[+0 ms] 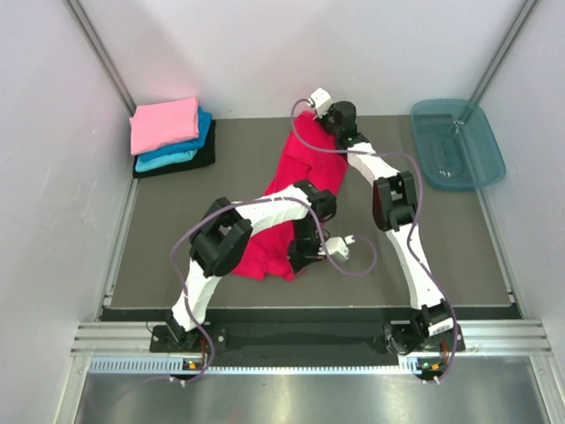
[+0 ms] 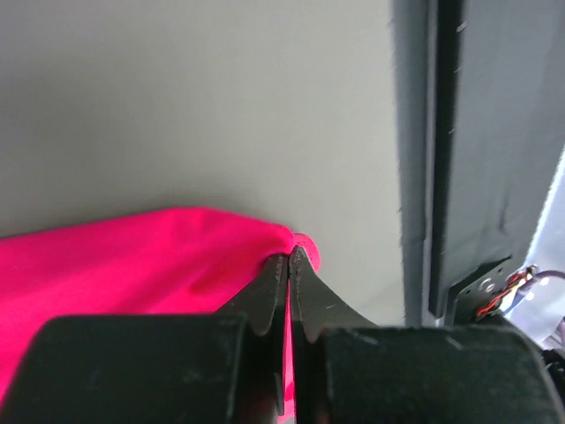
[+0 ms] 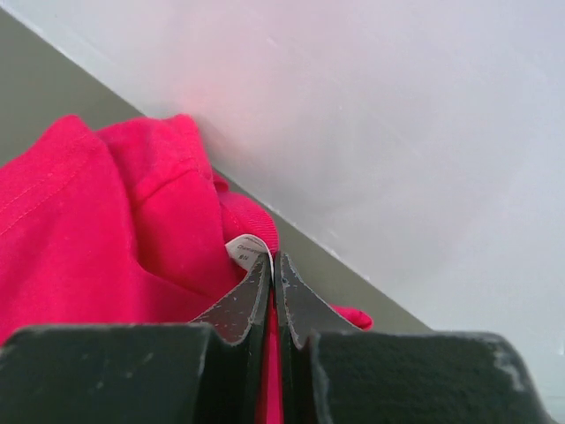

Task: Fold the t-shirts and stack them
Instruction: Fold the tshirt

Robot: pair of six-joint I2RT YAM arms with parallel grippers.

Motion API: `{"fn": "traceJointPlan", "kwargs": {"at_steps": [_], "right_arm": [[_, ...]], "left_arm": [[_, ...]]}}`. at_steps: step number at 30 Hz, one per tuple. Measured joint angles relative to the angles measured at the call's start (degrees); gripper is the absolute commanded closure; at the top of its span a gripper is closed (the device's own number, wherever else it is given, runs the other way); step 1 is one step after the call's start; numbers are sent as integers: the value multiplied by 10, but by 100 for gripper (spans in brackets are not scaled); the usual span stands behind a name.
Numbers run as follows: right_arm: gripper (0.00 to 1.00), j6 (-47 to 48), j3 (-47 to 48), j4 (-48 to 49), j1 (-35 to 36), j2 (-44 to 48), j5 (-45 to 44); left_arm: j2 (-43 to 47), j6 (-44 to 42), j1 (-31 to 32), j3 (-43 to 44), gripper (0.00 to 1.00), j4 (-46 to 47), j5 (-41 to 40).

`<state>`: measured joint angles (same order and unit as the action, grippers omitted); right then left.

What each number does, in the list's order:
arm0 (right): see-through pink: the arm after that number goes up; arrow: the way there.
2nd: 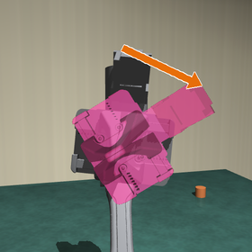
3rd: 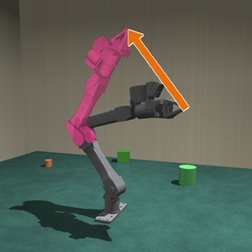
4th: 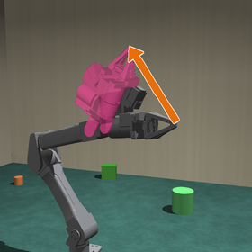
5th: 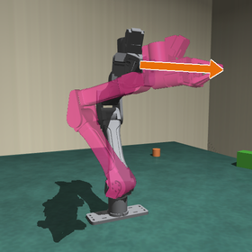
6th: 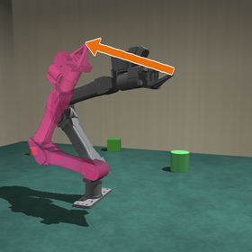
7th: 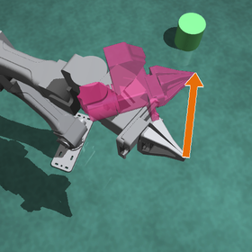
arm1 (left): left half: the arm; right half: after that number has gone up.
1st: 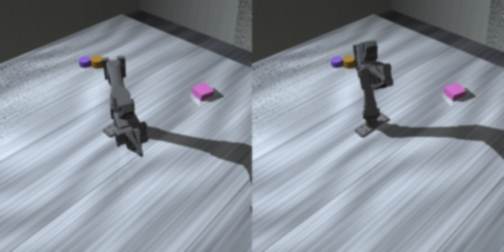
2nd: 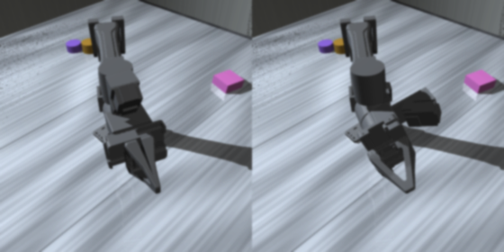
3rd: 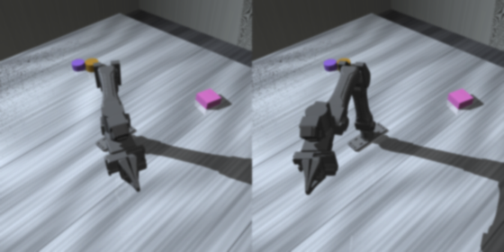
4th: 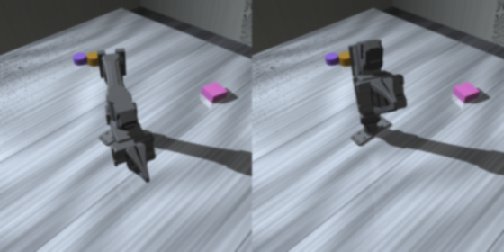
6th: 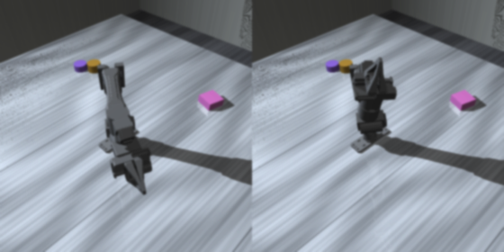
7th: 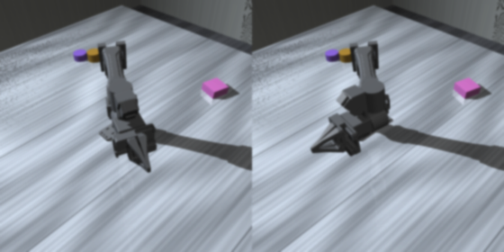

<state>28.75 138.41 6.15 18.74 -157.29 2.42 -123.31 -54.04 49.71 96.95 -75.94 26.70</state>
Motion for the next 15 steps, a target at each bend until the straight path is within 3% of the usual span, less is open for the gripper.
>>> {"fn": "traceJointPlan", "kwargs": {"at_steps": [1,3,4,6,8,10,11,15], "right_arm": [[100,2,2,6,1,-3,0],[79,3,5,18,3,-6,-2],[59,3,4,23,3,-7,-6],[47,4,-5,42,5,-7,-20],[34,5,-28,63,7,0,-37],[27,3,-60,64,6,11,-57],[25,2,-77,63,5,20,-65],[24,-21,-191,31,-8,105,-98]], "left_arm": [[-1,1,4,0,97,0,7],[-4,4,11,6,96,-2,19],[-8,5,14,12,94,-2,25],[-14,10,19,21,90,0,32],[-17,16,24,33,77,-3,41],[-17,28,26,50,72,-3,52],[-17,35,27,65,63,-4,57],[-16,78,28,131,59,-4,58]]}}
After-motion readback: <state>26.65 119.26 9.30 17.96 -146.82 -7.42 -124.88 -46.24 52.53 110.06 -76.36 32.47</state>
